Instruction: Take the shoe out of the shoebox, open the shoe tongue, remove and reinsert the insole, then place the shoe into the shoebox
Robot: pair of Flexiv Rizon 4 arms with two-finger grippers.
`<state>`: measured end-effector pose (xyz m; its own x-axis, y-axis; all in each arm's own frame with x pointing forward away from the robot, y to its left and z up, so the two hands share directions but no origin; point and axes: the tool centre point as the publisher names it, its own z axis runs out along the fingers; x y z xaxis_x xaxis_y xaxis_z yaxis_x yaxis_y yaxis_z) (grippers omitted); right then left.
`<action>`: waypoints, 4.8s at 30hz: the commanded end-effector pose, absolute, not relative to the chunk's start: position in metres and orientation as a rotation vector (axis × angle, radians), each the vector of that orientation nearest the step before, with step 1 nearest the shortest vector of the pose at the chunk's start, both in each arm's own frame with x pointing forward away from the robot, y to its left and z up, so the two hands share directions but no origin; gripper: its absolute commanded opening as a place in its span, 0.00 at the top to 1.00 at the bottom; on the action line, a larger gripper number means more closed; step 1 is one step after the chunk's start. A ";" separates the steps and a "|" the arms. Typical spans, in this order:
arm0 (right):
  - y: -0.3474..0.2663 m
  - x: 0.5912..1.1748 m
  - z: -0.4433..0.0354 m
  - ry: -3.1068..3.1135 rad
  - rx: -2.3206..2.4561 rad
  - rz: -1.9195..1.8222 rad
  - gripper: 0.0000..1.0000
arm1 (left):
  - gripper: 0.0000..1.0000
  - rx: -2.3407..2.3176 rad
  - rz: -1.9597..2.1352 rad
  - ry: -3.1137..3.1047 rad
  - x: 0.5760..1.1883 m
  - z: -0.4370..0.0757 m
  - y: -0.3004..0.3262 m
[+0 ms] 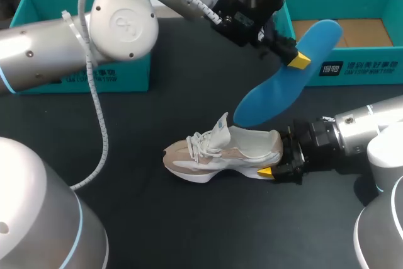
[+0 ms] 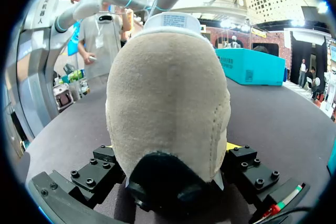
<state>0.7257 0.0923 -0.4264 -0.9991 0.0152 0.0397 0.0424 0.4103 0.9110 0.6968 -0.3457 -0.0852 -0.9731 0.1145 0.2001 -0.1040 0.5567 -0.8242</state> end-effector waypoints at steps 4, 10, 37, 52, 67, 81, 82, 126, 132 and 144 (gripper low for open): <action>0.093 0.726 -0.431 -2.617 -0.054 -1.691 1.00 | 1.00 -0.007 1.402 -2.549 0.696 -0.088 -0.343; 0.093 0.726 -0.431 -2.617 -0.054 -1.691 1.00 | 1.00 0.068 1.421 -2.496 0.693 -0.088 -0.336; 0.093 0.726 -0.431 -2.617 -0.054 -1.691 1.00 | 1.00 0.563 1.598 -1.770 0.618 0.012 -0.284; 0.093 0.726 -0.431 -2.617 -0.054 -1.691 1.00 | 1.00 0.639 1.579 -1.668 0.588 0.025 -0.252; 0.093 0.726 -0.431 -2.617 -0.054 -1.691 1.00 | 1.00 0.716 1.530 -1.628 0.579 0.024 -0.243; 0.093 0.726 -0.431 -2.617 -0.054 -1.691 1.00 | 1.00 0.716 1.530 -1.628 0.579 0.024 -0.243; 0.093 0.726 -0.431 -2.617 -0.054 -1.691 1.00 | 1.00 0.716 1.530 -1.628 0.579 0.024 -0.243; 0.061 0.718 -0.352 -2.942 -0.245 -1.006 0.00 | 1.00 0.716 1.530 -1.628 0.579 0.024 -0.243; 0.062 0.717 -0.347 -2.952 -0.262 -0.925 0.00 | 1.00 0.716 1.530 -1.628 0.579 0.024 -0.243; 0.061 0.715 -0.338 -3.047 -0.239 -0.887 0.00 | 1.00 0.716 1.530 -1.628 0.579 0.024 -0.243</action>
